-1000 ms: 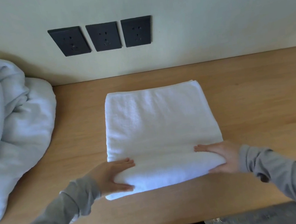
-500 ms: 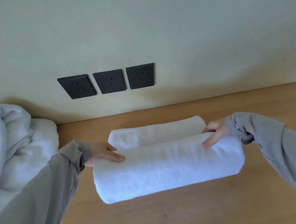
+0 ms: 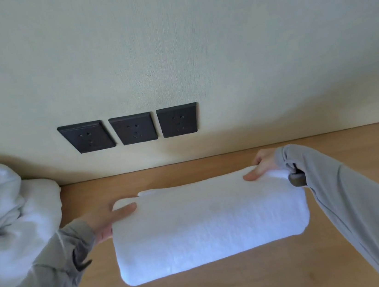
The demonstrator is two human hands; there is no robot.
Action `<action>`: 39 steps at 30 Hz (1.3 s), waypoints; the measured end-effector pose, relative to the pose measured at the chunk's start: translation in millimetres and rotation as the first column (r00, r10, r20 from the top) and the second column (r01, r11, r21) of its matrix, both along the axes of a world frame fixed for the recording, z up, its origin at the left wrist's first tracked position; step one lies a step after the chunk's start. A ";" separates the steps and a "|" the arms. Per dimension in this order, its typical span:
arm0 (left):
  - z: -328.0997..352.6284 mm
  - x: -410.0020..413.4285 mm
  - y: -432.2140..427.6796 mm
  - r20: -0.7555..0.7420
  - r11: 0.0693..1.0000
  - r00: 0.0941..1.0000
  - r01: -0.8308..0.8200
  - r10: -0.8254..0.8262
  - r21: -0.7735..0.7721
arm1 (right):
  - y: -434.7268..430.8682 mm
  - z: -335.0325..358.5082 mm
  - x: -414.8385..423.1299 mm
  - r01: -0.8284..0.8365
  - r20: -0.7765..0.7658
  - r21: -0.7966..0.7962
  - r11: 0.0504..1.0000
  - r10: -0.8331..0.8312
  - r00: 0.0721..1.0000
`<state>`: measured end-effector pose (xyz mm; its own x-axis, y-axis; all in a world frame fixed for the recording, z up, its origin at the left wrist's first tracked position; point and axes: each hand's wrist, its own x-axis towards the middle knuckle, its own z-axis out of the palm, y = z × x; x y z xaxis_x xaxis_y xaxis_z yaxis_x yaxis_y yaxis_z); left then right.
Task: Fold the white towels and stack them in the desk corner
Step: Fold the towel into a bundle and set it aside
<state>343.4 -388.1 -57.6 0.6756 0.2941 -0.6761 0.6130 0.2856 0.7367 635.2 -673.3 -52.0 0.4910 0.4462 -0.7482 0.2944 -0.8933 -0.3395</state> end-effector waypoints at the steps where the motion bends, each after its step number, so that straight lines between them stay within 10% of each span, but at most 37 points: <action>1: -2.5 3.7 1.2 -0.004 0.998 1.000 0.010 -0.010 0.064 | 1.3 -2.1 1.2 0.008 0.015 0.002 1.000 -0.008 1.000; 8: -39.8 34.1 -19.7 -0.035 0.811 0.988 -0.105 0.153 0.575 | 0.5 -6.9 -9.8 -0.010 0.267 0.017 1.000 0.005 0.964; 23: -55.8 29.2 -35.5 -0.098 0.762 0.975 -0.090 0.198 0.641 | 19.1 -60.7 -10.8 -0.059 0.418 0.036 0.998 0.039 0.907; 28: -30.4 47.8 -68.2 -0.216 0.138 0.974 0.224 -0.068 0.965 | 24.1 -66.0 -8.0 -0.068 0.420 -0.065 0.996 0.089 0.903; 32: -34.1 73.0 -139.5 -0.361 -0.006 0.842 0.392 -0.401 0.920 | 23.2 -45.4 -16.3 -0.103 0.487 -0.082 0.991 0.130 0.864; 36: -53.8 66.5 -146.9 -0.396 -0.010 0.835 0.424 -0.383 0.905 | 20.8 -29.1 -70.9 -0.418 0.865 0.283 0.863 -0.040 0.501; 39: -56.8 66.0 -149.0 -0.385 -0.028 0.832 0.409 -0.399 0.912 | 17.3 -38.9 -122.9 -0.484 0.814 0.162 0.860 0.161 0.558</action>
<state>409.5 -537.2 -114.4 0.9359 0.3414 -0.0865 0.3503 -0.9279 0.1275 512.3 -656.0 -90.9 0.5625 0.8250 0.0546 0.8254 -0.5565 -0.0949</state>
